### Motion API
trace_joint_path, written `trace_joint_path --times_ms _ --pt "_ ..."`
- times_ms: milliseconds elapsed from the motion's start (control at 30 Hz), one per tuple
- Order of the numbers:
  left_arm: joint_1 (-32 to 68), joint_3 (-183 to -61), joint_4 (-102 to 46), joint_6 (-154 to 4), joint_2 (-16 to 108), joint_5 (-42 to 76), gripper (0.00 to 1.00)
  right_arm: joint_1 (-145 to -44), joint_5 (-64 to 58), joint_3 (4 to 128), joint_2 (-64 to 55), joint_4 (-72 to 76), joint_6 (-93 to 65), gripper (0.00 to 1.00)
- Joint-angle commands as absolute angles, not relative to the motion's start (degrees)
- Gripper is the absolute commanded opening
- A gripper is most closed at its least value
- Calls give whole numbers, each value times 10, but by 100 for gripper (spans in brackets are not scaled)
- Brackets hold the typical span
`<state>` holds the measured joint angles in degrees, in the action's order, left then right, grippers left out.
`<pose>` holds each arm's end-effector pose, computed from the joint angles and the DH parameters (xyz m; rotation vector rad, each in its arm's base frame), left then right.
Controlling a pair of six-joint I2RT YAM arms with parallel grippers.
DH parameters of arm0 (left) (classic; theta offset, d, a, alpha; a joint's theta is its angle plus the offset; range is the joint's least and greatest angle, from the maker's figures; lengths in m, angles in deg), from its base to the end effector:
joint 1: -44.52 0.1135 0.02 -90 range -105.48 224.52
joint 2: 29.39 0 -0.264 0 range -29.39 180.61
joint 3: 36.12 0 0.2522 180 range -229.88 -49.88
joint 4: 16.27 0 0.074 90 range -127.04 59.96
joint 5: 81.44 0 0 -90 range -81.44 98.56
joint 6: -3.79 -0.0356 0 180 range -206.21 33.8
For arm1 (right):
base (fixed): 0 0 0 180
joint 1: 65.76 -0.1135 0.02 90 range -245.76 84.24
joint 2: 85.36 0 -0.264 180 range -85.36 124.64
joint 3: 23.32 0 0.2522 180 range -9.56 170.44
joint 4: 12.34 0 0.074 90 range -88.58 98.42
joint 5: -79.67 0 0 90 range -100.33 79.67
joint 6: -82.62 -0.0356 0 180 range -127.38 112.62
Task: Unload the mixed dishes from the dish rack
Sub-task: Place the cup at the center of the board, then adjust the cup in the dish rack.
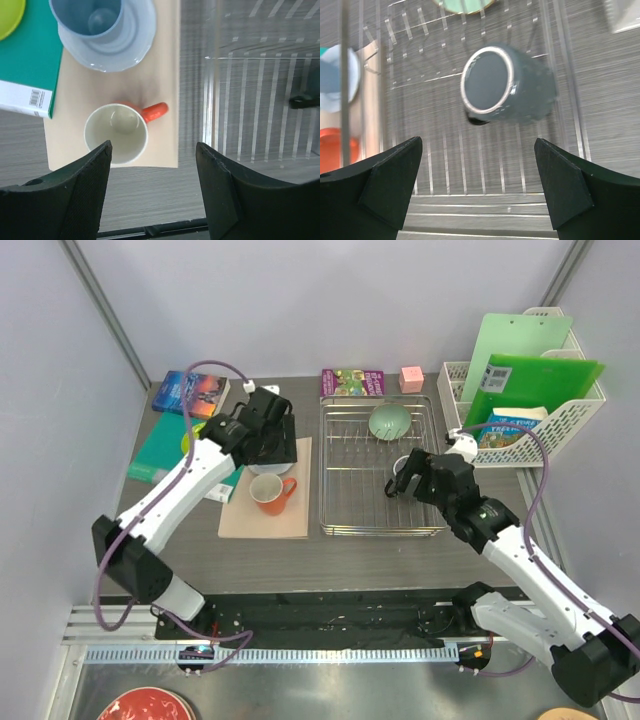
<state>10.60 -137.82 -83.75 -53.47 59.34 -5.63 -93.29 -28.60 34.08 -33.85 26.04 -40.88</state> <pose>0.2728 -0.1730 0.3457 -0.0735 2.4883 -0.1787 0.1803 0.0814 0.2881 0.2961 2.0993 0.2959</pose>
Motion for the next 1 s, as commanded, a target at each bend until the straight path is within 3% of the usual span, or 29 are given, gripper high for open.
trace_joint_path --times_ms 0,467,967 --pt "65 -1402 -823 -547 517 -85 68 -933 -381 376 -321 295 -372 100" --pt "40 -1192 -655 -517 327 -75 68 -940 -441 402 -231 244 -313 98" --pt "36 -1134 -646 -503 305 -43 68 -961 -430 490 -71 272 -315 100"
